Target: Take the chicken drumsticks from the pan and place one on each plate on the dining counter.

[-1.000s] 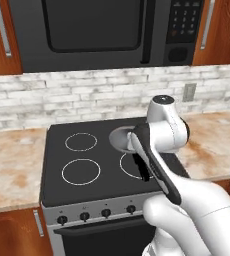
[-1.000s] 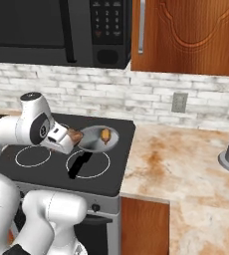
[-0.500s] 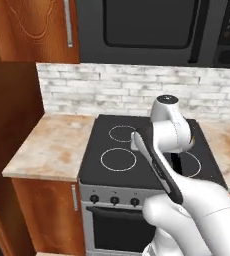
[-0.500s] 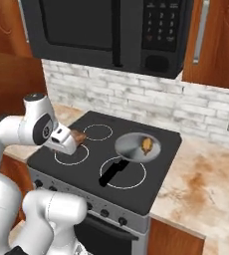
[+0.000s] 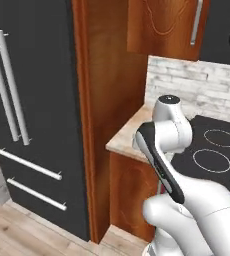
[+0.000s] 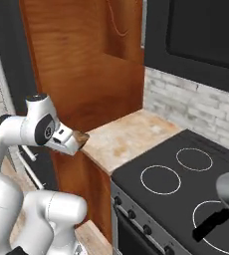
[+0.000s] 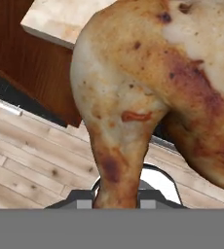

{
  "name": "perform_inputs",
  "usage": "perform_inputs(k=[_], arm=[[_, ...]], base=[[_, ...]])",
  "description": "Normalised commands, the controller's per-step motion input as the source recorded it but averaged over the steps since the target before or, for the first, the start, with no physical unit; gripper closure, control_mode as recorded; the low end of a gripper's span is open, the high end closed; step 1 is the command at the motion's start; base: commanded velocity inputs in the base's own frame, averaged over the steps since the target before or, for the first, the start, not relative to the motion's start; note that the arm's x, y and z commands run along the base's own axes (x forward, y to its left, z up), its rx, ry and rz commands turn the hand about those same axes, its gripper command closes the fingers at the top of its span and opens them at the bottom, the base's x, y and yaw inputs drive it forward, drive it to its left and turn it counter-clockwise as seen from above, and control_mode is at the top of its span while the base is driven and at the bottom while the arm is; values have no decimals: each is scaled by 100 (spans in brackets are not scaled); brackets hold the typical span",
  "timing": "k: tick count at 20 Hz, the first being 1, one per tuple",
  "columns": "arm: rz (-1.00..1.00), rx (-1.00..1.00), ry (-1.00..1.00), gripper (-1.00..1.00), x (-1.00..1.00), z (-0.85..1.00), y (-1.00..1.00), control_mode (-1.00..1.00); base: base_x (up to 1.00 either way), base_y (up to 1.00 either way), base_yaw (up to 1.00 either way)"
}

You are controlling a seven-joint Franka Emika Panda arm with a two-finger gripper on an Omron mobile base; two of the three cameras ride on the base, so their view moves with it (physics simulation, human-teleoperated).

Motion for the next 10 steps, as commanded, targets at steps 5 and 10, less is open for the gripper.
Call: perform_inputs(k=[5,10], arm=[[0,0,0,100,0,0,0,100],[0,0,0,100,0,0,0,100]], base=[[0,94,74],[0,88,72]])
